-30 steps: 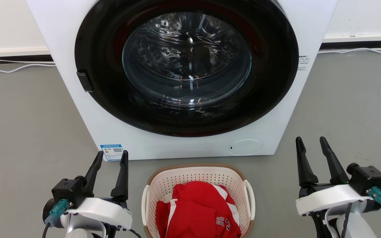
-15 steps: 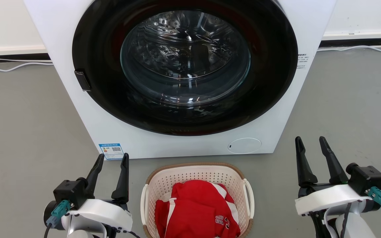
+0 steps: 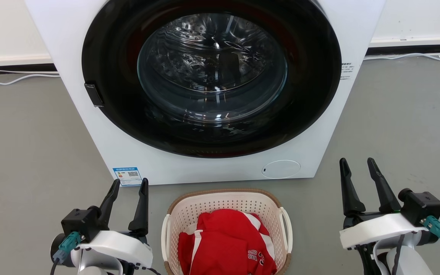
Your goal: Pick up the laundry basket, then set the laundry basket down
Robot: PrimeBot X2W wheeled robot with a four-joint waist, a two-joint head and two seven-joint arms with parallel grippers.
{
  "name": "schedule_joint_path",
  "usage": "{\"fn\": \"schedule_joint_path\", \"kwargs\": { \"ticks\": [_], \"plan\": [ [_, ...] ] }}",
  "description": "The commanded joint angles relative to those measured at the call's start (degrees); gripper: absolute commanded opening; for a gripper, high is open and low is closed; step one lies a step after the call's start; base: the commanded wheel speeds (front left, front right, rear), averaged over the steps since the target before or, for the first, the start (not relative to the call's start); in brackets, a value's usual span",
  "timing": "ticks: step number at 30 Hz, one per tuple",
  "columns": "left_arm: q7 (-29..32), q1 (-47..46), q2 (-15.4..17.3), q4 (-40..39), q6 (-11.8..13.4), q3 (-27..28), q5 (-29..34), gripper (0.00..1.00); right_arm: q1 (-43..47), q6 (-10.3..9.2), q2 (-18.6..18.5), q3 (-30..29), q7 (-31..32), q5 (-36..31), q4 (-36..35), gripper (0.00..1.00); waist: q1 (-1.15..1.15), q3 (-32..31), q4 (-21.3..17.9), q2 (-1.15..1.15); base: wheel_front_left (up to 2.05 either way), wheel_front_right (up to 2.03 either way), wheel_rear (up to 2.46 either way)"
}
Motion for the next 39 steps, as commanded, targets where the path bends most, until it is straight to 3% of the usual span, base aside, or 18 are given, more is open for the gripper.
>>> {"fn": "schedule_joint_path", "kwargs": {
  "ticks": [1,6,7,17,22,39],
  "plan": [
    [-0.29,-1.89,0.61,-1.23,-0.06,1.66,-0.65,1.0,-0.31,0.26,-0.01,1.7,-0.79,-0.24,-1.23,1.0,0.0,-0.01,-0.05,0.0,0.0,0.0,0.0],
    [-0.29,-1.69,0.61,-1.05,-0.14,0.94,-2.63,1.0,-0.41,0.26,0.01,1.81,-0.79,-0.2,-1.23,1.0,0.0,-0.04,-0.23,0.0,0.0,0.0,0.0],
    [0.0,0.04,-0.03,0.28,0.0,-0.48,-2.59,0.0,0.04,-0.01,0.03,0.26,0.04,0.03,0.18,0.0,0.0,-0.04,-0.23,0.0,0.0,0.0,0.0],
    [1.25,0.64,-0.32,1.99,-0.02,0.04,-6.37,0.0,1.18,-0.02,0.3,-0.09,1.25,4.08,1.6,0.0,0.12,-0.28,-0.13,0.0,0.0,0.0,0.0],
    [2.06,0.66,-0.28,1.78,-0.03,0.37,-9.36,0.0,1.29,-0.01,0.3,-0.29,2.05,7.18,1.37,0.0,0.01,-0.26,-0.04,0.0,0.0,0.0,0.0],
    [4.9,0.56,-0.15,1.09,-0.08,1.59,-19.47,0.0,1.52,0.03,0.3,-1.04,4.8,17.71,0.61,0.0,0.0,-0.51,0.25,0.0,0.0,0.0,0.0]
  ]
}}
